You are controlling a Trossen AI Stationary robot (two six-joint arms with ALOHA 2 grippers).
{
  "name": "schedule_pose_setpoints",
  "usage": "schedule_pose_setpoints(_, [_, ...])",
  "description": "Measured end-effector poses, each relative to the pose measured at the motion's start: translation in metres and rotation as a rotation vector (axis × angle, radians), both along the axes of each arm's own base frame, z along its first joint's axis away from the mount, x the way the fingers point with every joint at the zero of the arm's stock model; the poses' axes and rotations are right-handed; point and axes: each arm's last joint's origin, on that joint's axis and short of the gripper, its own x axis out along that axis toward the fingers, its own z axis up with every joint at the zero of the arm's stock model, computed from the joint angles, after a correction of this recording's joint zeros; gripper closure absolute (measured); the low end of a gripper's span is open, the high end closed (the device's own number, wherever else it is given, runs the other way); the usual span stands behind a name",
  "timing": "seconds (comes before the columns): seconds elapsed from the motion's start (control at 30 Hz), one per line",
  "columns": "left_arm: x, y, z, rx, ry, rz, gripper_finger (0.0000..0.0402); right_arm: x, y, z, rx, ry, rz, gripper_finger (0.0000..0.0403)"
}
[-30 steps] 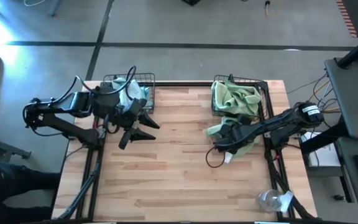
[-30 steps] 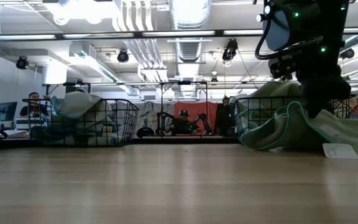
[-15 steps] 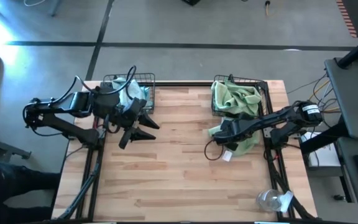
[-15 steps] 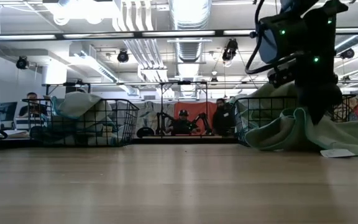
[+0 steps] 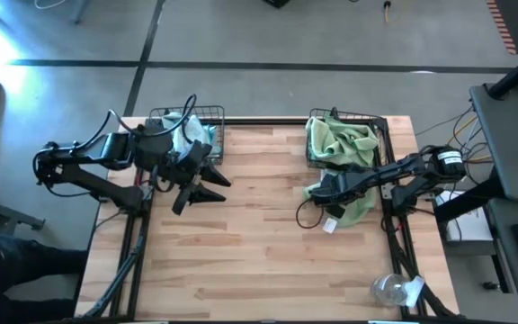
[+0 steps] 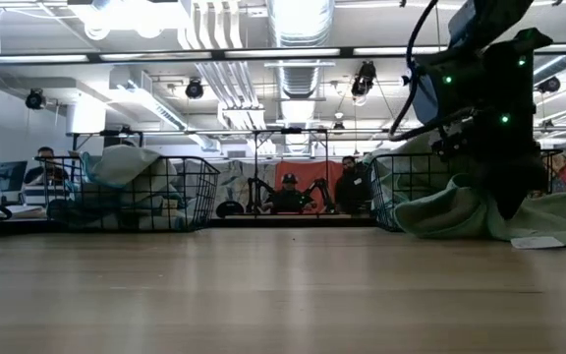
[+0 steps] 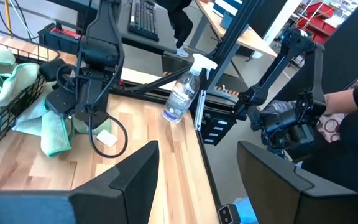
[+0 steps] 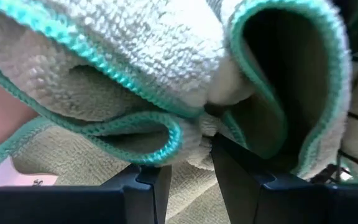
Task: Sort microfiber towel by color & place in baskets
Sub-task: Put the green microfiber towel into the right wire basket
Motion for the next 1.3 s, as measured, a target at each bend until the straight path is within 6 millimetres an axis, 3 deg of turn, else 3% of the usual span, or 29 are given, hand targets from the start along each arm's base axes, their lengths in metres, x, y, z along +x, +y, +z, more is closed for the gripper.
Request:
schedule_pose_setpoints(0.8, [0.000,0.000,0.000,-0.003,-0.004,0.002,0.0201,-0.008,0.002,-0.021,0.103,-0.048,-0.027,0.0294])
schedule_pose_setpoints(1.3, [0.000,0.000,0.001,0.008,-0.009,-0.001,0.0201,-0.007,0.003,-0.022,0.113,-0.062,-0.039,0.0389])
